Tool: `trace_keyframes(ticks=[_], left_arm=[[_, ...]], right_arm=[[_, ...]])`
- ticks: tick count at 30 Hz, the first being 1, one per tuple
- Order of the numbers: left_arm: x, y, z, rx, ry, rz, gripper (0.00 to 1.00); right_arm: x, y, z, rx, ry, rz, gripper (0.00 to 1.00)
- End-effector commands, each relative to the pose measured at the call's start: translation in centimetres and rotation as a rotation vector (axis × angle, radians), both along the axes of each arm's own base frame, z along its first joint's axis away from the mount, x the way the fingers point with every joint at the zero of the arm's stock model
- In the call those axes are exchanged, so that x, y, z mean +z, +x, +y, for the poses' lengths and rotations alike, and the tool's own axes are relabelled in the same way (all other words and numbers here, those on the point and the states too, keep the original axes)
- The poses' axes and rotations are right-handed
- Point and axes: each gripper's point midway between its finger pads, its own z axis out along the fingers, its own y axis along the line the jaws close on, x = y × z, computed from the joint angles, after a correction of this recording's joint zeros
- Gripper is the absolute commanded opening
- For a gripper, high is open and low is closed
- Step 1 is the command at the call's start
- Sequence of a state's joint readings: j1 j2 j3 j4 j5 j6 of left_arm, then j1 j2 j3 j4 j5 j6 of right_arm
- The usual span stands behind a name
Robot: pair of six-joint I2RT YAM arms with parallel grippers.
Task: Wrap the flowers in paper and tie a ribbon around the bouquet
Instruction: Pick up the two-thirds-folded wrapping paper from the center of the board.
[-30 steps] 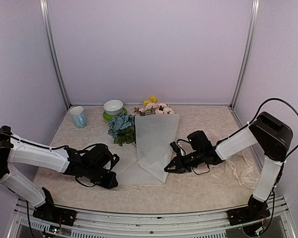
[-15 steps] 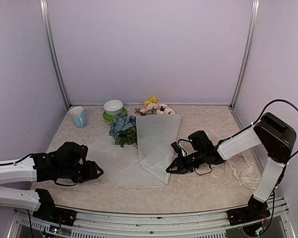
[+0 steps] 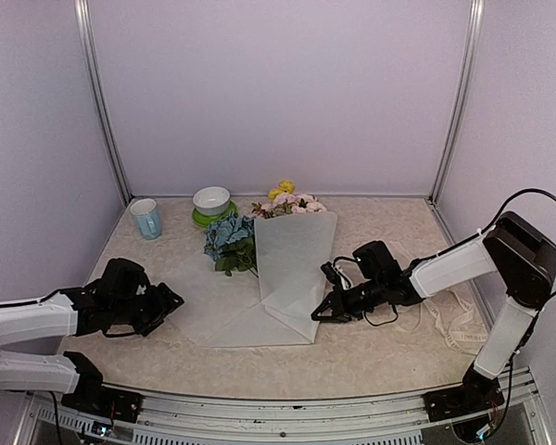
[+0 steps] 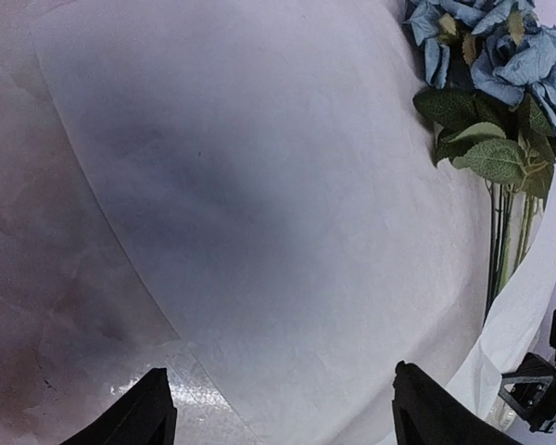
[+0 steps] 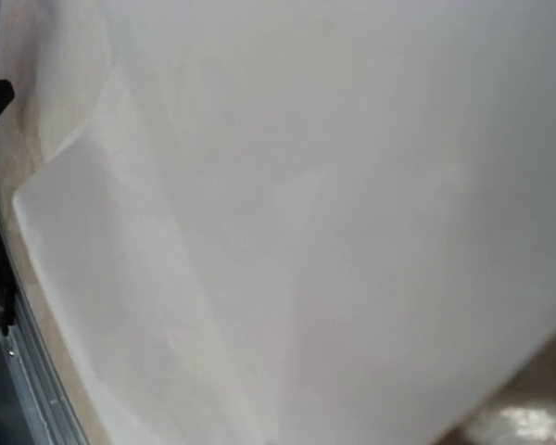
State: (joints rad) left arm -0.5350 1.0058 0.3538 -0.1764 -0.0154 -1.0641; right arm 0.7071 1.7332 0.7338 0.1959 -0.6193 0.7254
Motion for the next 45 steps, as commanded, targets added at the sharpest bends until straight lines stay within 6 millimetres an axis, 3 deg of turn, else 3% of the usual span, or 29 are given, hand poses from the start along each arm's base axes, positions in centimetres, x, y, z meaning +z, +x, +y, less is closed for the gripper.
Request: trace_keyframes(ticks=[1,5,9,14,18,23,30,32,34,39,41,45], left_arm=[[-1.2,-1.6,-2.3,0.005,-0.133,0.035,0.78],[-2.8,-2.8,-3.8,0.003,-0.235,0.078,0.78],[-2.9,-1.9,-3.8,-0.023,-0.229,0.053,0.79],[-0.8,0.2,-6.1,-0.128,-0.273,-0.052,0.79],[2.5,1.4,-7.8,-0.187,-0.267,-0.181,0.73],[5.0,2.4,-8.4,-0.225,-0.298,-0.323,0.63],[7.9,3.8,-8.6,-0.276,-0.287,-0.501,0.64],[6.8,4.2,-8.3,-0.272,-0.254,-0.474,0.64],[4.2,4.4,-7.6,-0.252,-0.242,-0.373,0.63],[0.3,2.8,-6.5,-0.21,-0.249,-0.219,0.64],[0.6,2.5,-6.2,-0.2,-0.254,-0.234,0.64],[3.2,2.8,-6.3,-0.232,-0.259,-0.367,0.66]], right_arm=[[-0.2,-0.8,0.0,0.02,-0.006,0.004,0.0],[-0.1,-0.6,0.3,0.024,-0.001,0.005,0.0],[0.0,-0.5,0.6,0.035,0.005,0.004,0.0],[-0.3,-0.4,0.7,0.036,0.001,0.011,0.0],[-0.6,-0.5,0.5,0.032,-0.004,0.017,0.0],[-0.8,-0.6,0.6,0.036,-0.006,0.022,0.0],[-1.1,-0.7,0.6,0.041,-0.009,0.029,0.0],[-1.2,-0.7,0.6,0.041,-0.012,0.031,0.0],[-1.3,-0.6,0.6,0.039,-0.013,0.032,0.0],[-1.2,-0.6,0.6,0.037,-0.012,0.03,0.0],[-1.1,-0.6,0.6,0.037,-0.012,0.031,0.0],[-1.2,-0.7,0.5,0.042,-0.016,0.031,0.0]])
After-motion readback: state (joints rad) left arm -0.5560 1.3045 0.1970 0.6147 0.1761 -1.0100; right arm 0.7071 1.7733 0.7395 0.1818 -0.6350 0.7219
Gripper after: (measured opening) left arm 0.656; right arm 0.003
